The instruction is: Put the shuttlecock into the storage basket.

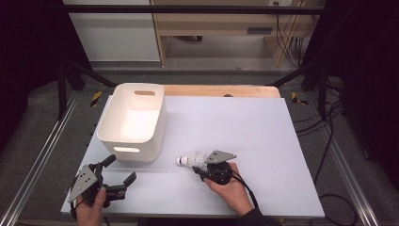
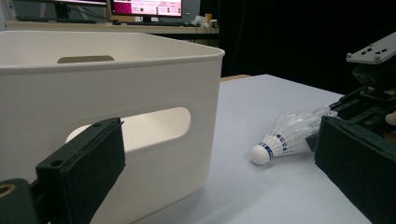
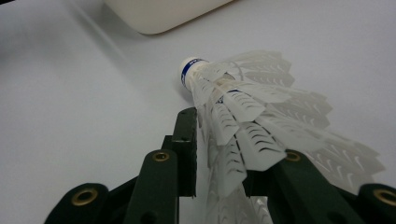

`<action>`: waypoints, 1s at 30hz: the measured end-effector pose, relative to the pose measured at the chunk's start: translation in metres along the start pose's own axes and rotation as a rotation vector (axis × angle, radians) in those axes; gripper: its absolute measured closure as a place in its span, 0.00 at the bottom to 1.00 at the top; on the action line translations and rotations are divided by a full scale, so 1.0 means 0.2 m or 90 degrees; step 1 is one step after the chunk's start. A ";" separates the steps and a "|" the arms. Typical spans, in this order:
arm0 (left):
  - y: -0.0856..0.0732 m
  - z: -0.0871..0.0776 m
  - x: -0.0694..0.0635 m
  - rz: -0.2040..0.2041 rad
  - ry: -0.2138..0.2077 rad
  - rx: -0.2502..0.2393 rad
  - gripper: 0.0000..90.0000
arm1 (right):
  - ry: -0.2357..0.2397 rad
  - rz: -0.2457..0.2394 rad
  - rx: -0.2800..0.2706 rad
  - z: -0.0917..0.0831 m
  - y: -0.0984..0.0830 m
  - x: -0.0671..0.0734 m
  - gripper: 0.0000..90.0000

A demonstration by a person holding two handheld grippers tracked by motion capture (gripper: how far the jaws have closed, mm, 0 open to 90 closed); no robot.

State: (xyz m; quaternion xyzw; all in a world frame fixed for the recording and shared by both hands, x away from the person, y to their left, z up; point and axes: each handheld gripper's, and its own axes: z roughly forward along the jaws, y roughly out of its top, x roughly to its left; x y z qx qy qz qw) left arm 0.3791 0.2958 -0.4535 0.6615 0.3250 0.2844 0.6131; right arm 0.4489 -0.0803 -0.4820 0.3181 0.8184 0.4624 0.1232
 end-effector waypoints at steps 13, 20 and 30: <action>0.00 0.00 0.00 0.000 -0.001 0.000 0.02 | 0.018 0.001 0.003 0.01 0.00 -0.01 0.93; 0.00 0.00 0.00 0.000 -0.002 0.000 0.02 | 0.038 0.003 -0.002 -0.03 0.02 -0.01 0.97; 0.00 0.00 0.00 0.003 -0.002 0.002 0.02 | 0.045 -0.016 0.003 -0.08 0.08 0.00 0.98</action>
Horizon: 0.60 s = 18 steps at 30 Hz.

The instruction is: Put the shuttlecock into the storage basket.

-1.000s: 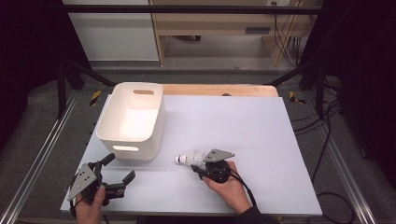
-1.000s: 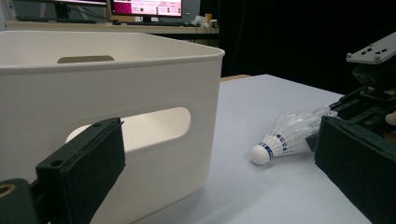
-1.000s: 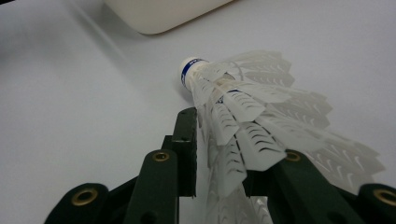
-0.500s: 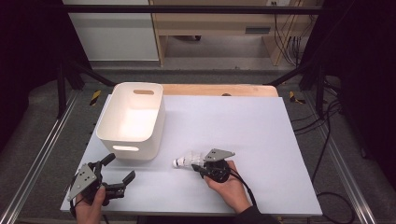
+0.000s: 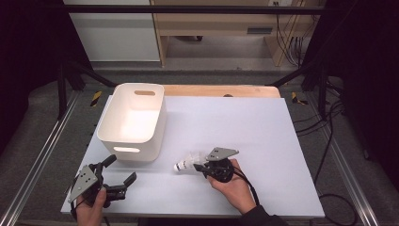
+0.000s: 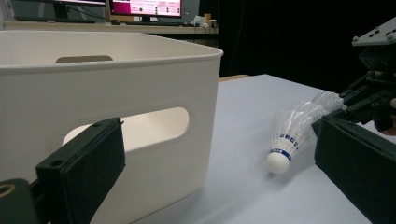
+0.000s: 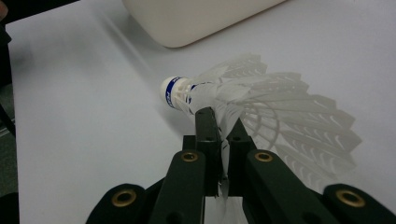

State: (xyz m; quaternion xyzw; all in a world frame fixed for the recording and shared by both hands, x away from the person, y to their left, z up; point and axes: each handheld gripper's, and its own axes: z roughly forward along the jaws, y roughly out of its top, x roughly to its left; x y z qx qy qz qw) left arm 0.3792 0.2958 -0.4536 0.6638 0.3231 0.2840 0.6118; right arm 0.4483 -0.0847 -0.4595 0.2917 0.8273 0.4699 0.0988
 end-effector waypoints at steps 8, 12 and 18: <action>0.00 0.00 0.00 -0.005 0.003 -0.001 0.02 | -0.010 -0.026 -0.015 -0.09 0.13 0.02 0.98; 0.00 -0.01 0.00 -0.003 0.004 -0.001 0.02 | -0.015 -0.041 -0.025 -0.13 0.21 0.04 0.99; 0.00 0.00 0.00 -0.005 0.002 -0.001 0.02 | -0.018 -0.059 -0.040 -0.17 0.31 0.04 0.99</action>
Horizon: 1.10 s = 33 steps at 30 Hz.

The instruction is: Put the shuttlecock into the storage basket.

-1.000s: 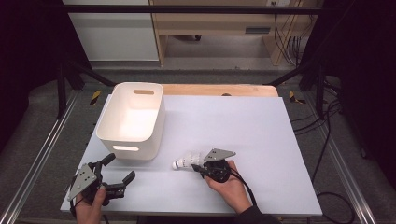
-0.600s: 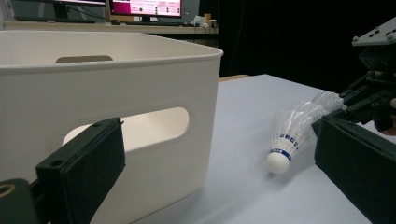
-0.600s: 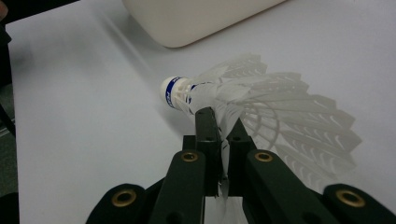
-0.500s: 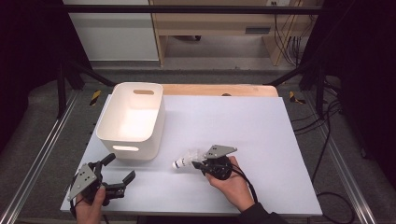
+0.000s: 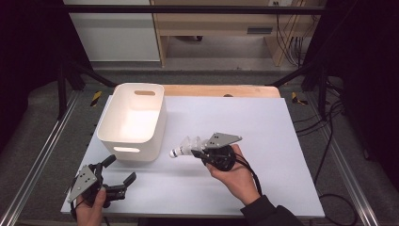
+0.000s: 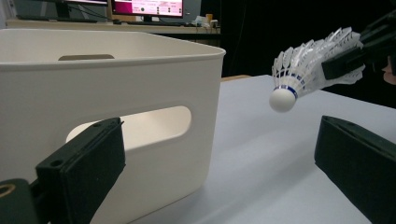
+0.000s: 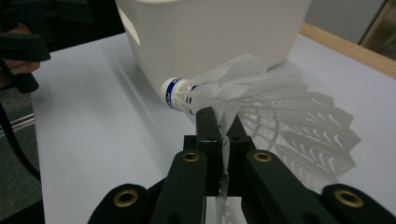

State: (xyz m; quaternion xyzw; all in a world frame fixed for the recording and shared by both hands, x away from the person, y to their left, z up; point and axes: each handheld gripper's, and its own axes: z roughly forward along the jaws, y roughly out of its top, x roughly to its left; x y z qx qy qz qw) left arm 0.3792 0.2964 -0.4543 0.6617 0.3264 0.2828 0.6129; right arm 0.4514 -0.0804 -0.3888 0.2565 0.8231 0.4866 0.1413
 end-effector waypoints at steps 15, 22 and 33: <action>0.00 0.00 0.00 0.002 -0.002 0.000 0.02 | -0.032 -0.053 -0.050 0.01 0.40 0.00 0.99; 0.00 0.00 -0.01 0.004 -0.005 0.001 0.02 | -0.039 -0.063 -0.057 0.09 0.51 0.01 0.99; 0.00 0.01 -0.01 0.005 -0.008 0.000 0.02 | -0.059 -0.091 -0.032 0.30 0.59 0.04 0.99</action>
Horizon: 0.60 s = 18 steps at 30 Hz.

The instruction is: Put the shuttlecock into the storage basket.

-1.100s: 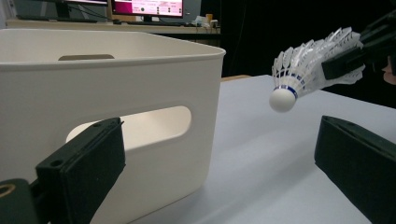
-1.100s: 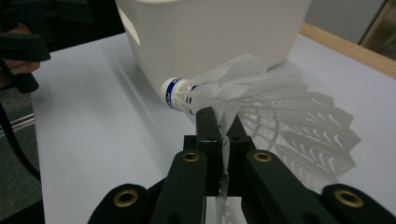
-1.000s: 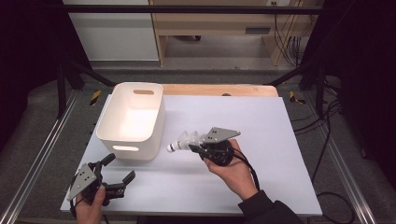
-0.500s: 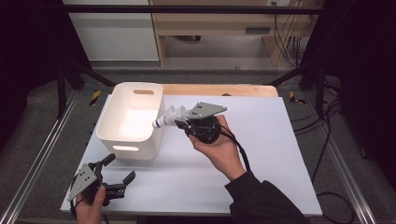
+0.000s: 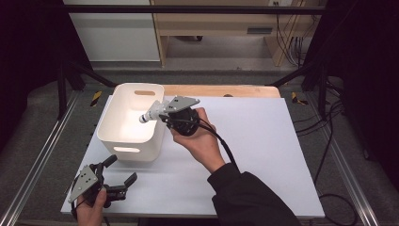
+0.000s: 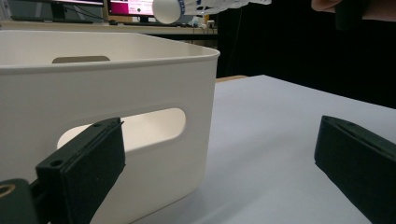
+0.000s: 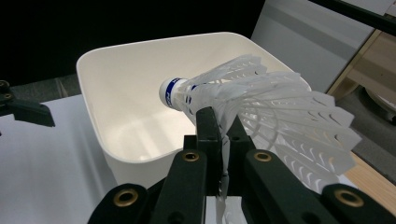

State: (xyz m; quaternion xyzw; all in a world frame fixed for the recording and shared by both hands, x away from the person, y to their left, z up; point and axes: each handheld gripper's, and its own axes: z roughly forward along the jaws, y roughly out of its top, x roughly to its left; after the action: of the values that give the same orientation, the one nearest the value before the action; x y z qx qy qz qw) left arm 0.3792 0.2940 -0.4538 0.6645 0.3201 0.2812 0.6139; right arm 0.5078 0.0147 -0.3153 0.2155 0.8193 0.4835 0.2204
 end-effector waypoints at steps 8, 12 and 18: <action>0.00 0.00 -0.01 0.000 -0.004 0.002 0.02 | 0.003 0.004 0.009 0.13 0.02 0.00 0.99; 0.00 0.00 -0.01 -0.001 -0.005 0.002 0.02 | 0.006 0.000 0.019 0.19 0.04 0.00 0.99; 0.00 0.00 -0.01 -0.001 -0.005 0.002 0.02 | 0.008 -0.018 0.041 0.26 0.07 0.00 0.99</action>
State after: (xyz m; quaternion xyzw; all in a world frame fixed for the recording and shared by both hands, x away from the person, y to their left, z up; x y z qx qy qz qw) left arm 0.3790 0.2928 -0.4537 0.6662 0.3187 0.2776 0.6144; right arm 0.5396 0.0578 -0.3263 0.2077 0.8387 0.4550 0.2154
